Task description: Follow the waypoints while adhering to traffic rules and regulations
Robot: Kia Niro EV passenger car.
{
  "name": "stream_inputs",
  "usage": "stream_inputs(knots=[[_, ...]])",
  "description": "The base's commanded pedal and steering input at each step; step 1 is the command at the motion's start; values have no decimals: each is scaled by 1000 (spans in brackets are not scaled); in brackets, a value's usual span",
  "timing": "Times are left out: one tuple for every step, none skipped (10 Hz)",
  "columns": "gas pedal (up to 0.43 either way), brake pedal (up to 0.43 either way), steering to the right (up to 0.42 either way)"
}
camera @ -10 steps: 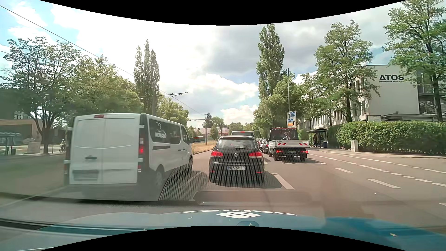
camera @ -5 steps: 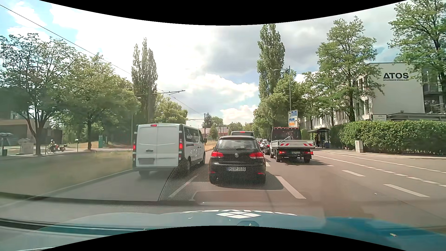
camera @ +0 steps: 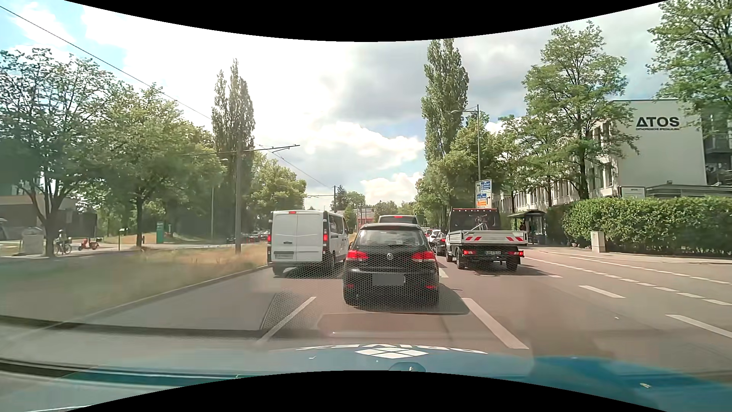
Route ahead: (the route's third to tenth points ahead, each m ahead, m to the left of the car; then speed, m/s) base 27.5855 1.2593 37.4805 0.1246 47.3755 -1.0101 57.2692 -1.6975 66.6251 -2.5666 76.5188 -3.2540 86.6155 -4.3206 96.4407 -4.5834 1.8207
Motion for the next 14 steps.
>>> stream_inputs(knots=[[0, 91, 8], [0, 98, 8], [0, 110, 8], [0, 128, 8], [0, 152, 8], [0, 165, 8], [0, 177, 8], [0, 189, 8], [0, 189, 8], [0, 189, 8], [0, 177, 8], [0, 116, 8], [0, 24, 8], [0, 0, 8]])
